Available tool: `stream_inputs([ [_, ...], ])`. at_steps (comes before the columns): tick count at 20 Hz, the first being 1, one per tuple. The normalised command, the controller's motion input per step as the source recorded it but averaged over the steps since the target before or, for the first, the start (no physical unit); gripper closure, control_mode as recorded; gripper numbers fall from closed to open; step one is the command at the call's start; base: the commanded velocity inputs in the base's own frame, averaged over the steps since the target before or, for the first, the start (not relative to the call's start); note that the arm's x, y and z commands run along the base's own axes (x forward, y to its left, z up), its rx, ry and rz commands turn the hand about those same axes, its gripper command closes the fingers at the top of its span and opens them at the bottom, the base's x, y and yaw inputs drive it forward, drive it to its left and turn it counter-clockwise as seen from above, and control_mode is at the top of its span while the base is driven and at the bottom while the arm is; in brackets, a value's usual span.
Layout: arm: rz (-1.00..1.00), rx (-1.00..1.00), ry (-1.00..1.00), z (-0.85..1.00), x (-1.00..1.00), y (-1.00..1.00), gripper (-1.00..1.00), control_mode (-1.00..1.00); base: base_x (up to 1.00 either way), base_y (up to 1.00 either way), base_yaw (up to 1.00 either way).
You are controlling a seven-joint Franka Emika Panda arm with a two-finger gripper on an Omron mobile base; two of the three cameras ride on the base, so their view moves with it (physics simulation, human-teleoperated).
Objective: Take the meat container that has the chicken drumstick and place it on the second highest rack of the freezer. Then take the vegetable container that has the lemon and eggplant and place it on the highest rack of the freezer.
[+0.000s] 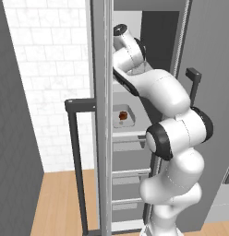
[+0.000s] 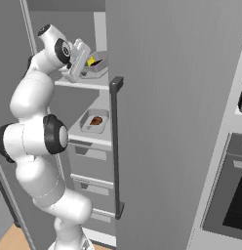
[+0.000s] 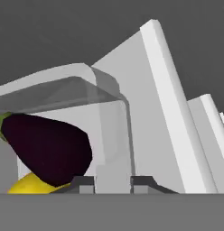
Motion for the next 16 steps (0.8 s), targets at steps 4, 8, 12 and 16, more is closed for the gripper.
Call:
stream_inputs([
  [4,-0.01,0.0,-0.28,-0.03,-0.12,0.0,-1.0,-1.0,0.0,0.0,0.0],
  [8,0.0,0.0,-0.38,-0.05,-0.58,-0.04,-1.0,-1.0,0.0,0.0,0.0],
  [12,0.0,0.05,-0.29,0.0,-0.82,-0.15,-1.0,-1.0,0.0,0.0,0.0],
  [16,0.0,0.05,-0.12,-0.02,-0.89,-0.03,-1.0,-1.0,0.0,0.0,0.0],
])
